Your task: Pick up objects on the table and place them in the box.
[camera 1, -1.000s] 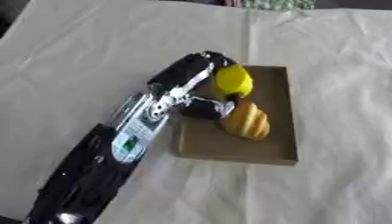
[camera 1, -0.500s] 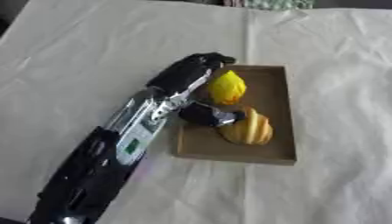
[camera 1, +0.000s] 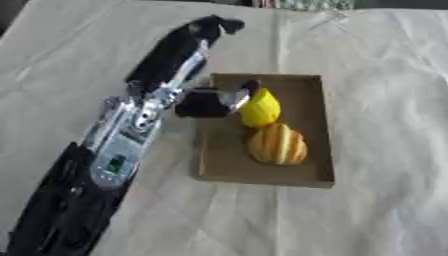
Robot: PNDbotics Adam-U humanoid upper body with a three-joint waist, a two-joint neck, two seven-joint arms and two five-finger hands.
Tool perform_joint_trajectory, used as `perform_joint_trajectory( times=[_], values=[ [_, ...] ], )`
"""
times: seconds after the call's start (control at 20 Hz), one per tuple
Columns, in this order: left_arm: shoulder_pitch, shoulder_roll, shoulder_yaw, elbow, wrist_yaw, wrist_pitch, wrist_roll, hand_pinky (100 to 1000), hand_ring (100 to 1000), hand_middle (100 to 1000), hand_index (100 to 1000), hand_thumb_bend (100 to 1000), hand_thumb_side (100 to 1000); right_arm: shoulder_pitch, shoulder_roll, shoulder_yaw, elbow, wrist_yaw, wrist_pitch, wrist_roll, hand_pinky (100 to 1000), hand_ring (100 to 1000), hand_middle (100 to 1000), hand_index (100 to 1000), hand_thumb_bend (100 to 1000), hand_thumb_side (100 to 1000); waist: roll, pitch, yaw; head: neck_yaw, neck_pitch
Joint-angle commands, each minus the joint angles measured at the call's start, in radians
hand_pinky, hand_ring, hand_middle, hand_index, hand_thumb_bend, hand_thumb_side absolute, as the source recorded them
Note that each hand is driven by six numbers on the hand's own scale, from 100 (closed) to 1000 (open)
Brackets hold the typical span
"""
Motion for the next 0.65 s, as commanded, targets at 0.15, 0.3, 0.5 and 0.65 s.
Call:
perform_joint_trajectory(
  times=[0.15,0.3,0.5,0.65],
  values=[
    [0.078,0.154,0.156,-0.140,0.294,-0.014,0.270,914,792,736,876,259,530,-0.005,-0.035,-0.021,-0.016,0.006,-0.010,-0.026,919,839,690,854,100,566,0.001,-0.024,0.006,-0.025,-0.006],
    [0.172,0.219,0.238,-0.144,0.433,-0.171,0.452,905,791,736,875,272,507,-0.003,-0.039,-0.030,-0.016,0.012,-0.018,-0.042,918,838,690,853,100,566,-0.004,-0.020,0.010,-0.038,-0.011],
    [0.295,0.268,0.323,-0.144,0.505,-0.379,0.589,894,788,739,870,274,504,0.000,-0.040,-0.039,-0.016,0.020,-0.027,-0.061,917,836,688,851,100,566,-0.014,-0.014,0.019,-0.051,-0.015],
    [0.353,0.279,0.379,-0.144,0.525,-0.503,0.649,889,788,741,869,304,478,0.003,-0.040,-0.048,-0.016,0.023,-0.035,-0.080,916,835,688,850,100,566,-0.022,-0.011,0.024,-0.063,-0.018]
  ],
)
